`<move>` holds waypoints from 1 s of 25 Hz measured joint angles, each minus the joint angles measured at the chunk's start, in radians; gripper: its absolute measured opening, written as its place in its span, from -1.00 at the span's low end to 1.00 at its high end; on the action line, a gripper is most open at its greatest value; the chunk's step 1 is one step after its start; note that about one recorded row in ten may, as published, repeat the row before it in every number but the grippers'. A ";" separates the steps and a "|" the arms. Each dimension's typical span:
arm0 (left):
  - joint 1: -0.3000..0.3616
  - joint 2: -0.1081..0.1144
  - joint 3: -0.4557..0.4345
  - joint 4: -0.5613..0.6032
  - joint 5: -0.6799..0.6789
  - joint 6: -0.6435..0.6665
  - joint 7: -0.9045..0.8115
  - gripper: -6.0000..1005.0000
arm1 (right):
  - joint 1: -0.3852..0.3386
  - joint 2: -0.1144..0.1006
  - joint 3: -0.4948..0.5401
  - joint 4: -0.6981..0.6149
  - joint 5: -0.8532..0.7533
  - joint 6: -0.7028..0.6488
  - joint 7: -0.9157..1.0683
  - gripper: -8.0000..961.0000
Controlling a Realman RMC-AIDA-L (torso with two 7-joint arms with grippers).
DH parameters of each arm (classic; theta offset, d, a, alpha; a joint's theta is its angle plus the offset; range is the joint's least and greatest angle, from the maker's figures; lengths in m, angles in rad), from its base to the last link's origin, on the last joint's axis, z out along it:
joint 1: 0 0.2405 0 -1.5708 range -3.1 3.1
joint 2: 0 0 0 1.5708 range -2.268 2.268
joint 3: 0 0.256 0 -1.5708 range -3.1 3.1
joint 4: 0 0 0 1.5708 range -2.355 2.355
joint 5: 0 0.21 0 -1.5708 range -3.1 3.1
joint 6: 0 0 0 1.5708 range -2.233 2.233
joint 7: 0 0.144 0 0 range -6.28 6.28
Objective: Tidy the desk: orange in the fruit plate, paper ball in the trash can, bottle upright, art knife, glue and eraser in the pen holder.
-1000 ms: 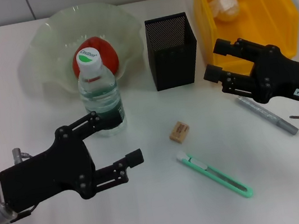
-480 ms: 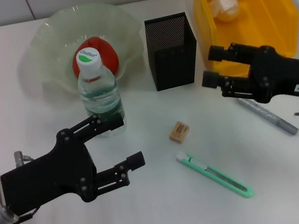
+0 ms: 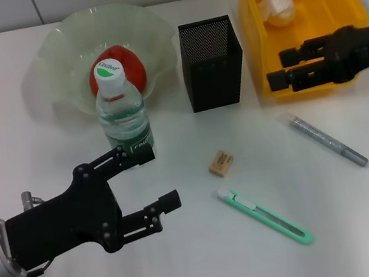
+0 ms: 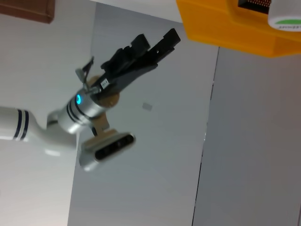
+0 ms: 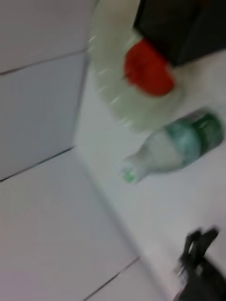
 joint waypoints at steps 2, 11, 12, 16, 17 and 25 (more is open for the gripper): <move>-0.002 0.000 0.000 -0.008 0.000 0.000 0.000 0.58 | 0.036 0.004 -0.003 -0.075 -0.106 -0.021 0.096 0.54; -0.004 0.000 0.000 -0.022 0.001 -0.006 0.013 0.58 | 0.199 0.006 -0.011 -0.141 -0.348 -0.079 0.306 0.54; -0.004 0.000 0.000 -0.022 0.001 -0.006 0.013 0.58 | 0.207 0.007 -0.011 -0.141 -0.353 -0.080 0.308 0.54; -0.005 0.000 0.000 -0.029 0.001 -0.013 0.013 0.58 | 0.210 0.024 -0.012 -0.138 -0.360 -0.053 0.283 0.54; -0.007 0.000 0.000 -0.031 0.001 -0.015 0.013 0.58 | 0.209 0.029 -0.013 -0.136 -0.362 -0.041 0.277 0.53; -0.010 0.000 -0.002 -0.034 0.001 -0.022 0.051 0.59 | 0.204 0.044 -0.060 -0.094 -0.367 0.000 0.270 0.53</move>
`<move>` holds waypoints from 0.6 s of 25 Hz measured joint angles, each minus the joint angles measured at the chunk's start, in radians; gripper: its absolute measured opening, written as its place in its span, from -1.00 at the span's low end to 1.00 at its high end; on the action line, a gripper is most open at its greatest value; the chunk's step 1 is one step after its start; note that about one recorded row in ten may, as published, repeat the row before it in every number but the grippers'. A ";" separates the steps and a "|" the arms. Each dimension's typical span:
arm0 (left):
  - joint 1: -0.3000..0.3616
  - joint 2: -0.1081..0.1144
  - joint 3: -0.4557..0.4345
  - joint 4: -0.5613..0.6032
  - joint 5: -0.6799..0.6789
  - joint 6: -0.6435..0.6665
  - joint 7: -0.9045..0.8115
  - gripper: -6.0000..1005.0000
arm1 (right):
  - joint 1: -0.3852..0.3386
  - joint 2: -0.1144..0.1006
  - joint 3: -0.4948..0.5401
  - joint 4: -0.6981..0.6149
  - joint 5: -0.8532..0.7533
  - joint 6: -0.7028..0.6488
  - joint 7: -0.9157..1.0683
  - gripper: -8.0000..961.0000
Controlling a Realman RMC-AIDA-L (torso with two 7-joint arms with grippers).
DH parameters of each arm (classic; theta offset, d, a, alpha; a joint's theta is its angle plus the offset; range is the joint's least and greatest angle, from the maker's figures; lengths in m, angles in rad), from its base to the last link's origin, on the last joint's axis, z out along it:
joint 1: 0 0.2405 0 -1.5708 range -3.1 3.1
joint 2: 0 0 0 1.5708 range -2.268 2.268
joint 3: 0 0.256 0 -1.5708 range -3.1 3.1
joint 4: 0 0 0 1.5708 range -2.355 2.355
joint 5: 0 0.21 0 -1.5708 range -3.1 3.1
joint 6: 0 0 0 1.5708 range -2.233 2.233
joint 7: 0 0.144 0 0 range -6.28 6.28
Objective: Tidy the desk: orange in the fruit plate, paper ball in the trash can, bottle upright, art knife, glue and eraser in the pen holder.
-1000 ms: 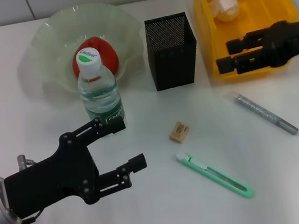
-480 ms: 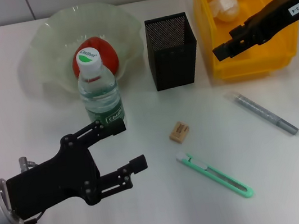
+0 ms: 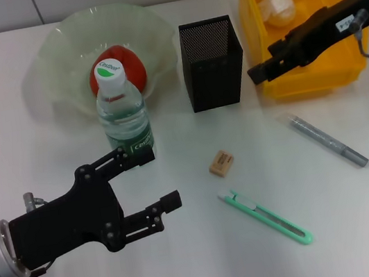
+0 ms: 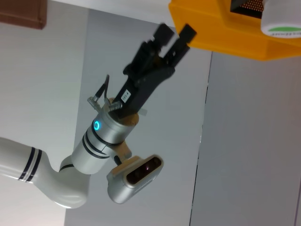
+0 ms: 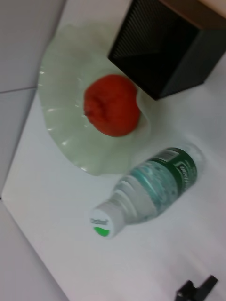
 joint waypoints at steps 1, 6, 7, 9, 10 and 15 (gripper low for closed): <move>0.000 0.000 0.000 0.000 0.000 0.000 0.000 0.59 | 0.000 0.000 0.000 0.000 0.000 0.000 0.000 0.53; -0.004 -0.001 0.001 -0.001 -0.002 -0.002 0.014 0.59 | 0.003 0.001 -0.041 0.048 -0.005 0.034 0.000 0.53; -0.006 -0.001 0.001 -0.001 -0.002 -0.002 0.011 0.59 | 0.005 0.000 -0.044 0.053 -0.010 0.034 0.001 0.53; -0.007 -0.001 0.002 -0.001 -0.002 -0.002 0.008 0.59 | 0.008 0.000 -0.044 0.054 -0.014 0.033 0.002 0.53; -0.007 -0.001 0.002 -0.001 -0.002 -0.003 0.007 0.59 | 0.011 0.000 -0.045 0.054 -0.015 0.032 0.003 0.53; -0.007 0.000 0.002 -0.001 -0.002 -0.005 0.005 0.59 | 0.036 0.000 -0.086 0.057 -0.048 0.032 0.041 0.53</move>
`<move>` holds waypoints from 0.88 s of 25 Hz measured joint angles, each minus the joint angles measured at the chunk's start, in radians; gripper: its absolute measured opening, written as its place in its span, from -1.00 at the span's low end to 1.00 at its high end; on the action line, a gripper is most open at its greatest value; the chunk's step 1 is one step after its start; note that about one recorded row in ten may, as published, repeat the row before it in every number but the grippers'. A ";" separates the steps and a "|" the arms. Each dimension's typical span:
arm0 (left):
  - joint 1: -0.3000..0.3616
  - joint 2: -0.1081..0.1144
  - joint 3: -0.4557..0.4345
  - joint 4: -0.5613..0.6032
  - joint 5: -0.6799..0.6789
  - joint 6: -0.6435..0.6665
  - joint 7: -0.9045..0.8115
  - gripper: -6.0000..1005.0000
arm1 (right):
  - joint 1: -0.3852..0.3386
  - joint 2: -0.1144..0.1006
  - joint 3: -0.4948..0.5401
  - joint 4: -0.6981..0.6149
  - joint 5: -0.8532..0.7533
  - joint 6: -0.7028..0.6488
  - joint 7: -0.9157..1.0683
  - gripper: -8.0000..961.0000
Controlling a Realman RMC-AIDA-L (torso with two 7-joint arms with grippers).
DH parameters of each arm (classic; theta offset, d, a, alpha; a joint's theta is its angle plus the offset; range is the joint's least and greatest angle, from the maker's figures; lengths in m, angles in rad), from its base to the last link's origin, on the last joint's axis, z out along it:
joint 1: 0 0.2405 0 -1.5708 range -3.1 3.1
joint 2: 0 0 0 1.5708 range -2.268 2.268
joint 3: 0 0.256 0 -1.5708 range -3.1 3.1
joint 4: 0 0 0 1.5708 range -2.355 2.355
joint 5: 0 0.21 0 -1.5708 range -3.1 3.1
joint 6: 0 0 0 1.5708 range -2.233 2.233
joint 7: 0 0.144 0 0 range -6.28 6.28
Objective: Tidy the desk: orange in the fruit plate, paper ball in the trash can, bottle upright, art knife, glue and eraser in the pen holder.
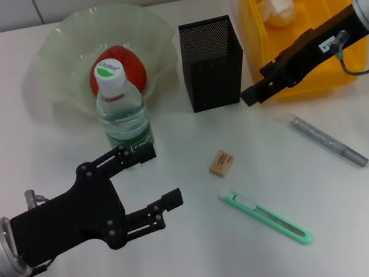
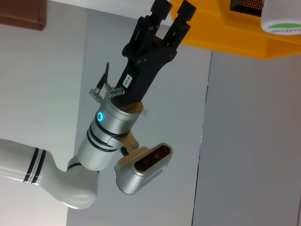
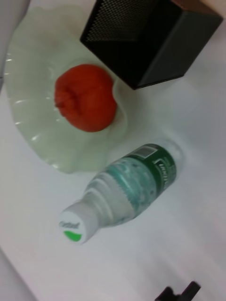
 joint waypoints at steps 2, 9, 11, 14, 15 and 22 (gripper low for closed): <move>0.000 0.000 0.000 0.000 0.000 -0.001 0.000 0.59 | 0.007 0.000 -0.012 0.000 -0.011 0.000 0.007 0.53; -0.002 0.000 0.000 0.000 0.001 -0.006 0.001 0.59 | 0.067 0.000 -0.154 0.019 -0.047 -0.015 0.057 0.53; -0.002 0.000 0.000 0.000 0.002 -0.010 0.003 0.59 | 0.093 0.000 -0.210 0.033 -0.062 -0.017 0.081 0.53; -0.003 0.000 0.000 0.000 0.002 -0.013 0.006 0.59 | 0.140 0.001 -0.282 0.073 -0.084 -0.017 0.115 0.53; -0.002 0.000 0.000 0.000 0.002 -0.014 0.006 0.59 | 0.174 0.003 -0.319 0.109 -0.087 -0.017 0.130 0.53; -0.003 0.002 0.000 0.000 0.002 -0.017 0.007 0.59 | 0.239 0.009 -0.387 0.169 -0.087 -0.019 0.153 0.51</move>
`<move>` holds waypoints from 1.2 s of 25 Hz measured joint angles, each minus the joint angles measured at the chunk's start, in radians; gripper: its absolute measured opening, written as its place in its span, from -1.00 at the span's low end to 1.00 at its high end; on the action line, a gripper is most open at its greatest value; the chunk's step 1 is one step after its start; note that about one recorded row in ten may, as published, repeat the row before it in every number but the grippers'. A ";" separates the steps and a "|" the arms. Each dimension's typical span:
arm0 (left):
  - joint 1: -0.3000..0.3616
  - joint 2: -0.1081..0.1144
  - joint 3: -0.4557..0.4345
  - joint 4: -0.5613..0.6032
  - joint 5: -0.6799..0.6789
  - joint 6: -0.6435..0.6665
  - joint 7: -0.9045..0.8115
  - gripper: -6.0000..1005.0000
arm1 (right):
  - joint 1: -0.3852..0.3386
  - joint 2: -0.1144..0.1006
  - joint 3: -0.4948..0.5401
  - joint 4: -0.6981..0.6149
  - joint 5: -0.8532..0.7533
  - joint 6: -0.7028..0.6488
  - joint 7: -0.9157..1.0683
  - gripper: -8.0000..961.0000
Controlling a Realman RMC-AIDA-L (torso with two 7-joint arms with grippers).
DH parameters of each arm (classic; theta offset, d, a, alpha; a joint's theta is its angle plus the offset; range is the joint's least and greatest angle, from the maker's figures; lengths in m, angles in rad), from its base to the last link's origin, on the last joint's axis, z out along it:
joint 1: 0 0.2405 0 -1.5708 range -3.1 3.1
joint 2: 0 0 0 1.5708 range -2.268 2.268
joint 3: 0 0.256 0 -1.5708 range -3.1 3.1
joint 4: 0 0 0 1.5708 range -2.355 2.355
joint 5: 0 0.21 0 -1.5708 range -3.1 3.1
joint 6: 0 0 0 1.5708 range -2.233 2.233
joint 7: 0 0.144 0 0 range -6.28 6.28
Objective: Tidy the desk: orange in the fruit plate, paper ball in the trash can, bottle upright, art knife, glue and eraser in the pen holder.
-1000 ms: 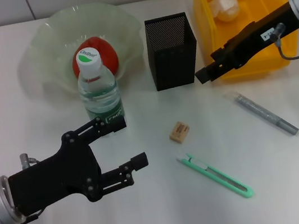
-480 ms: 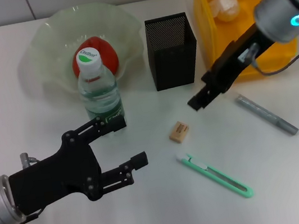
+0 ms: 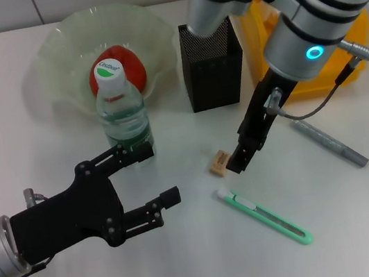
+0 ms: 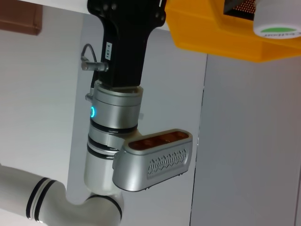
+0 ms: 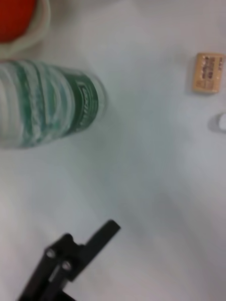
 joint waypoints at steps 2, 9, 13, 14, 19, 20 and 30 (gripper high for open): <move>0.002 0.002 -0.002 0.000 0.000 -0.006 0.000 0.59 | 0.010 0.001 -0.019 0.002 0.001 -0.002 0.007 0.51; 0.015 0.006 -0.031 0.003 0.000 -0.026 0.002 0.59 | 0.024 0.005 -0.034 0.001 0.014 -0.049 0.022 0.48; 0.020 0.007 -0.054 0.003 0.000 -0.060 0.002 0.59 | 0.024 0.005 -0.035 0.002 0.014 -0.078 0.037 0.47; 0.021 0.007 -0.054 0.003 0.000 -0.066 0.002 0.59 | 0.025 0.005 -0.035 0.003 0.014 -0.085 0.040 0.46; 0.021 0.004 -0.057 0.002 -0.005 -0.098 0.002 0.59 | 0.025 0.007 -0.081 0.005 0.015 -0.102 0.064 0.45; 0.021 0.004 -0.057 0.002 -0.005 -0.098 0.002 0.59 | 0.025 0.007 -0.096 0.008 0.015 -0.101 0.069 0.44; 0.019 -0.002 -0.172 -0.046 -0.009 -0.118 0.000 0.59 | 0.026 0.007 -0.139 0.056 0.053 -0.087 0.072 0.41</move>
